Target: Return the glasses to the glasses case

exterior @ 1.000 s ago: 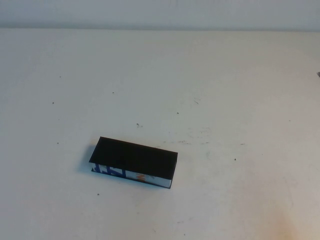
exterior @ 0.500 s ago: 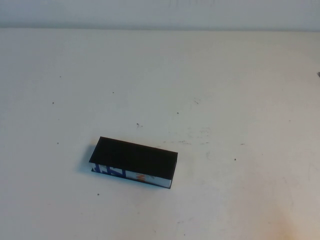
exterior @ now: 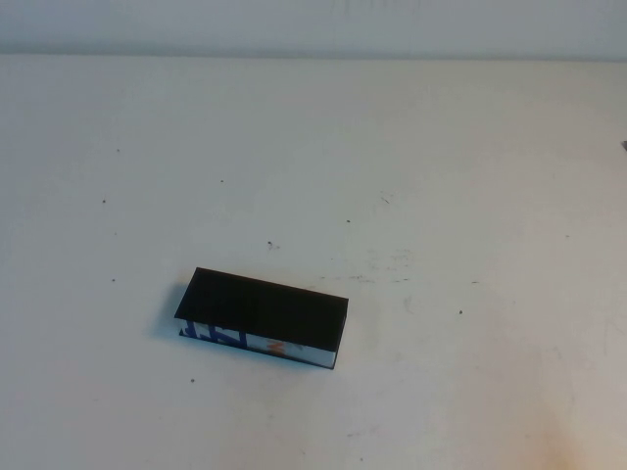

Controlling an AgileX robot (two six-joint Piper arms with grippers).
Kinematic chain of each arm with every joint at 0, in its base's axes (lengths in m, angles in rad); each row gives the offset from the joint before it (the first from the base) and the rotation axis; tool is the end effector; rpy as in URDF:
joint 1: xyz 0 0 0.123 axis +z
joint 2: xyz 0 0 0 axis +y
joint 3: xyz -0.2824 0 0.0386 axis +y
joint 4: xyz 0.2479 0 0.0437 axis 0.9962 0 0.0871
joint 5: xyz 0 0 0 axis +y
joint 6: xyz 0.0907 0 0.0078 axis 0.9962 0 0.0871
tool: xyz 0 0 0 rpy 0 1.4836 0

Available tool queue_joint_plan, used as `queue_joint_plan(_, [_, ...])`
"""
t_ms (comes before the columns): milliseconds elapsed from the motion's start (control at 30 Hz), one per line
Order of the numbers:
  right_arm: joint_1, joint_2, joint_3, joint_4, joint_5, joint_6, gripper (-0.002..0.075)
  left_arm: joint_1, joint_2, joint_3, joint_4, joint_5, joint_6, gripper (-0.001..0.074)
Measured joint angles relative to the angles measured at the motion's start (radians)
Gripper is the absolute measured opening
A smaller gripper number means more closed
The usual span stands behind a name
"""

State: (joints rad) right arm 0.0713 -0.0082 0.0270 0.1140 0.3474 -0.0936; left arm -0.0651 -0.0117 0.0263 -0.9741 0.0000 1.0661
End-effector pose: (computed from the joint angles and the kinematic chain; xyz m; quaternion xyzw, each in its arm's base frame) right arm 0.0530 0.0073 0.1733 -0.0347 0.7971 0.0410 0.6014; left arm 0.0564 -0.0038 0.2049 0.0534 0.6789 0.0098 0.7322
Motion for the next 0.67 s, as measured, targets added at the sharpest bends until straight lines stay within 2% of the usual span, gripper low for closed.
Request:
queue_joint_plan(133, [0.0, 0.0, 0.0, 0.0, 0.0, 0.0, -0.0012, 0.0, 0.0, 0.0, 0.709, 0.157, -0.714, -0.0001])
queue_joint_plan(233, [0.0, 0.0, 0.0, 0.002, 0.0, 0.0, -0.0012, 0.0, 0.0, 0.0, 0.965, 0.32, -1.001, -0.0001])
queue_joint_plan(367, [0.0, 0.0, 0.0, 0.002, 0.002, 0.0, -0.0012, 0.0, 0.0, 0.001, 1.029, 0.368, -1.066, -0.0001])
queue_joint_plan(667, [0.0, 0.0, 0.0, 0.002, 0.002, 0.0, -0.0012, 0.0, 0.0, 0.001, 1.028, 0.37, -1.082, -0.0001])
